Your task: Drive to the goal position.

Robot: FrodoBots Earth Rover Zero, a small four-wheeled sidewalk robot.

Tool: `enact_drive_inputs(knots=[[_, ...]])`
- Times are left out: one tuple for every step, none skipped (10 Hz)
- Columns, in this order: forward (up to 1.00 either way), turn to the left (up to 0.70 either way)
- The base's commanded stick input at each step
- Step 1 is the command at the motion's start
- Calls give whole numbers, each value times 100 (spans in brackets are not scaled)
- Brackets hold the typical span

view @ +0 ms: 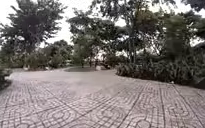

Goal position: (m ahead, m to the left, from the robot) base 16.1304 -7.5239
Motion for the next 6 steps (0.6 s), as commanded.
enact_drive_inputs(knots=[[70,0],[70,0],[70,0],[70,0],[70,0],[70,0]])
